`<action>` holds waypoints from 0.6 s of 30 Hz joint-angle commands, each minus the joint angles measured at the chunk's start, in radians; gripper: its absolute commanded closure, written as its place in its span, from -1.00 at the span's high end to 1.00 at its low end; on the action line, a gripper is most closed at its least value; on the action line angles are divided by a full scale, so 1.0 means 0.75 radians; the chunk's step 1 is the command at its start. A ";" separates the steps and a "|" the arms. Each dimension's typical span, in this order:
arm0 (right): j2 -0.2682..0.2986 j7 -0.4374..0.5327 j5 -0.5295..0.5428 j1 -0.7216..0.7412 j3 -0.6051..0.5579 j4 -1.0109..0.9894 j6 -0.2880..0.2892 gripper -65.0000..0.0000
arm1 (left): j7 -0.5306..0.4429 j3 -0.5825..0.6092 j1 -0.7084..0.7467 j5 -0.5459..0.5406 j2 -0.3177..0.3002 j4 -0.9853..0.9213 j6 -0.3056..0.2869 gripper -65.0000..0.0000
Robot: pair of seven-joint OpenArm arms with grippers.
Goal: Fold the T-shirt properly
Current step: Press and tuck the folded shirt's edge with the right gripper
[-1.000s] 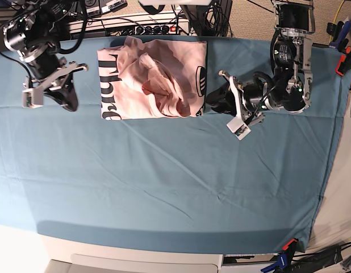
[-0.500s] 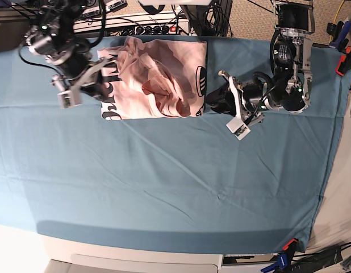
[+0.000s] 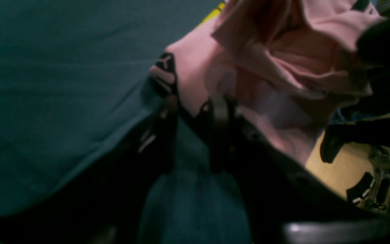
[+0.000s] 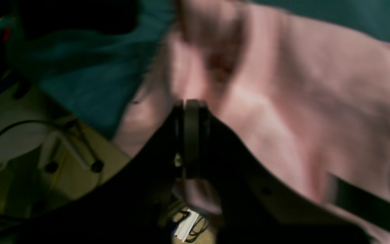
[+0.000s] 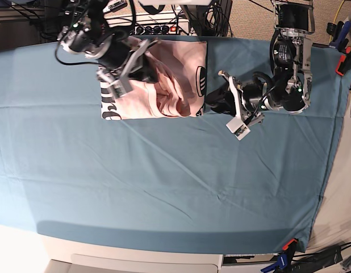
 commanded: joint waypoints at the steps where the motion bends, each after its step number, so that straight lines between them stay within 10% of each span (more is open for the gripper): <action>1: 0.004 0.030 0.028 -0.001 -0.028 0.021 -0.002 -1.00 | -0.031 -0.003 -0.018 -0.027 -0.006 0.024 -0.005 -0.48; 11: 0.004 0.057 -0.070 0.015 -0.129 0.042 0.058 -1.00 | -0.035 -0.003 -0.018 0.017 -0.007 0.024 -0.004 -0.48; 18: 0.004 0.148 -0.267 0.021 0.287 0.181 -0.163 -1.00 | -0.039 -0.003 -0.018 0.016 -0.006 0.022 -0.004 -0.48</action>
